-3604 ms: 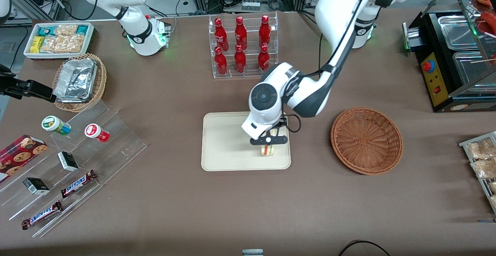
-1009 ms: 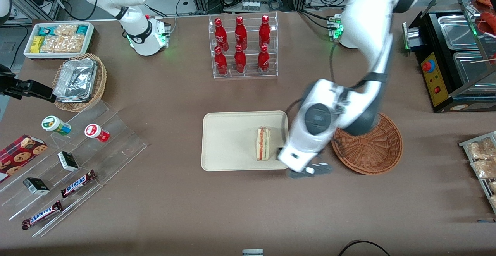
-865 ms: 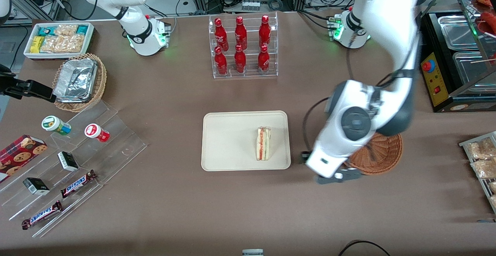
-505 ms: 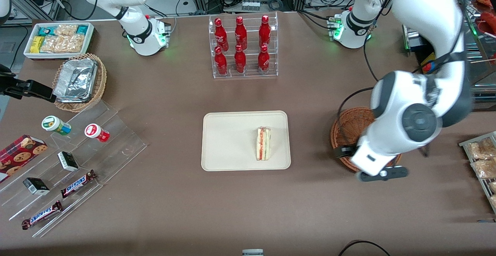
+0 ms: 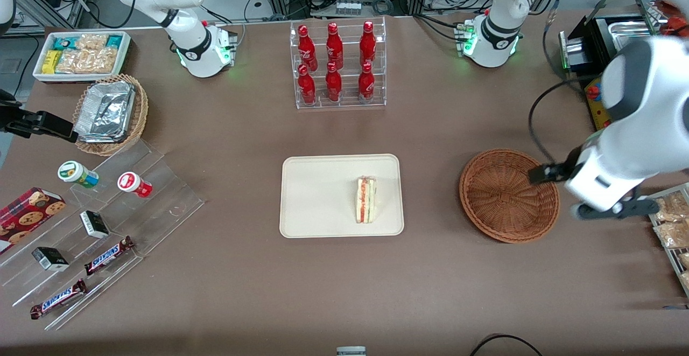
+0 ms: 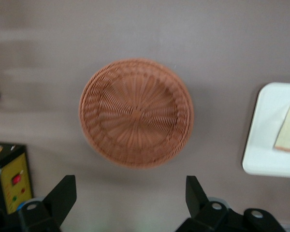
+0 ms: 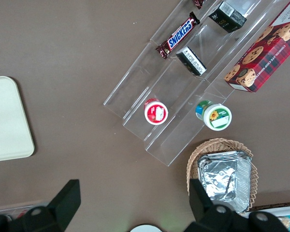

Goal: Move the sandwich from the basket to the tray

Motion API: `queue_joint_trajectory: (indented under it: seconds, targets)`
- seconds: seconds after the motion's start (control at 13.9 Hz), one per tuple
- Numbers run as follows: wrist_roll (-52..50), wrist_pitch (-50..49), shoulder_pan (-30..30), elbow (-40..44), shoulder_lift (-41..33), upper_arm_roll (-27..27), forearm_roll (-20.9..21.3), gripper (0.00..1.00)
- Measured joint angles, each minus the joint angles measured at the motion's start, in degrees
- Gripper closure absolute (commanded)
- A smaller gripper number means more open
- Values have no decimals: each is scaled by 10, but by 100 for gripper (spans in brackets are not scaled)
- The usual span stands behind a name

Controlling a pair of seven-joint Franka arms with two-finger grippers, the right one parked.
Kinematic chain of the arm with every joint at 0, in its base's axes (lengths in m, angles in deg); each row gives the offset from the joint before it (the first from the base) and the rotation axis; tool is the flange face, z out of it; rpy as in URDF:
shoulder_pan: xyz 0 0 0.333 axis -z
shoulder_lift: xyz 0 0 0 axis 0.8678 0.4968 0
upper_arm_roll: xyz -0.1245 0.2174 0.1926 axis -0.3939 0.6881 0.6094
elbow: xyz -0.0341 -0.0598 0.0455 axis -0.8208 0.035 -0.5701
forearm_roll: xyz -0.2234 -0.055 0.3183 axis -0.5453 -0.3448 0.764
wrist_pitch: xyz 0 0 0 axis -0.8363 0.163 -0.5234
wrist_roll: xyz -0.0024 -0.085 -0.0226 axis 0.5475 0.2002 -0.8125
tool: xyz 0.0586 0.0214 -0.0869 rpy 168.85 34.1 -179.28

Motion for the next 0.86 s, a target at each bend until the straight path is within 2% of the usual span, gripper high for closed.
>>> queue_joint_trajectory:
  seconds: [0.22,0.58,0.86]
  targets:
    - [0,-45,-25,-20,-56,-25,0,0]
    - [0,-60,-27,-126,-168,-33,0,0]
    - [0,-54,-38,-150,-184,-33,1,0]
